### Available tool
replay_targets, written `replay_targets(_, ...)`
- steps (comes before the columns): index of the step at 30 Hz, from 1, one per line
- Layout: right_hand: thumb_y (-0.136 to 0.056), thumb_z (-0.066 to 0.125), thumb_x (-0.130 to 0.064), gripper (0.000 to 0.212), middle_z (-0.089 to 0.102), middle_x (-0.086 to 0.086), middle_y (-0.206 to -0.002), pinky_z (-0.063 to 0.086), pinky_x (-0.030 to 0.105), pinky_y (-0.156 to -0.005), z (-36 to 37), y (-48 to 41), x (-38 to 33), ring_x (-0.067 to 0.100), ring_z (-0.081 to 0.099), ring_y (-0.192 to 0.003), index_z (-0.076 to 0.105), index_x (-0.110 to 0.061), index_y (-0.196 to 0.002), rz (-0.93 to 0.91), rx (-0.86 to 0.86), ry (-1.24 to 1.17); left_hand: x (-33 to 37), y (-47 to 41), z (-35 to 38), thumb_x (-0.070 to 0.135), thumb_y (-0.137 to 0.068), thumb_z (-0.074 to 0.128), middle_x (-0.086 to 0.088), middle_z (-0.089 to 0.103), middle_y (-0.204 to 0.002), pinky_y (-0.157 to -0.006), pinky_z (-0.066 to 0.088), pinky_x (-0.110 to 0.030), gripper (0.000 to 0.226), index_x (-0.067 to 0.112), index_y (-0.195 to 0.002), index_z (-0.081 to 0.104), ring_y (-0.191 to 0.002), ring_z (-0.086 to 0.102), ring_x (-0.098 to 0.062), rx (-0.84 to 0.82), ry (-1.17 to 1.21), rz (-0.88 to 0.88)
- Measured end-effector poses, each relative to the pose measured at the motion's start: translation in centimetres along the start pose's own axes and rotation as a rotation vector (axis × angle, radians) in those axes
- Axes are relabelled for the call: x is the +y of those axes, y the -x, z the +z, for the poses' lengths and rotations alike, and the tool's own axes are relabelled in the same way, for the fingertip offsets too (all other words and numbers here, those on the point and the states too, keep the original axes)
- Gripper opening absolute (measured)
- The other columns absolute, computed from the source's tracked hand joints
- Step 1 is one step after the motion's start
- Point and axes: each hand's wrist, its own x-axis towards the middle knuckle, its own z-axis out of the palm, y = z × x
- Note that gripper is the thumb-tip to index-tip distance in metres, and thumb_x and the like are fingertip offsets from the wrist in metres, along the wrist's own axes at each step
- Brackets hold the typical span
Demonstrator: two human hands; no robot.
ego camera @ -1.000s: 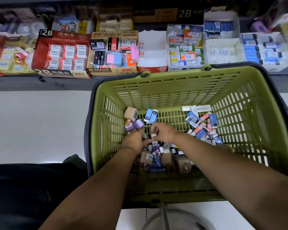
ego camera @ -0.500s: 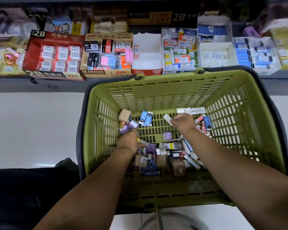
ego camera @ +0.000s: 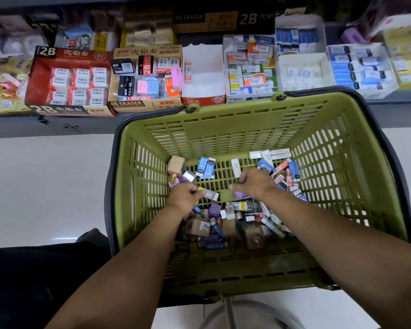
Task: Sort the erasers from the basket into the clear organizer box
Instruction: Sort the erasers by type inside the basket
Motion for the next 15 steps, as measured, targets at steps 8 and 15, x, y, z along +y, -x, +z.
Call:
replay_targets(8,-0.081,0.072,-0.035,0.034,0.065,0.009,-0.111,0.045,0.028,-0.079,-0.6,0.5,-0.5,0.024,0.059,-0.103,0.067,-0.007,-0.1,-0.011,-0.114,0.032,2.3,-0.4,1.0,-0.002,-0.095,0.049,-0.02,0.064,-0.09,-0.076,0.051,-0.035,0.019,-0.004,-0.111,0.06,-0.072,0.057,-0.027,-0.001,0.11,-0.011)
replay_targets(15,-0.079,0.075,-0.015,0.029,0.066,0.015,-0.111,0.05,0.035,-0.089,-1.4,0.5,0.5,0.03,0.061,-0.104,0.066,0.0,-0.103,0.009,0.017,-0.146,3.9,-0.9,-0.4,-0.002,-0.095,0.044,-0.02,0.064,-0.115,-0.086,0.048,-0.037,0.028,-0.001,-0.117,0.061,-0.105,0.061,-0.034,-0.068,-0.539,0.061)
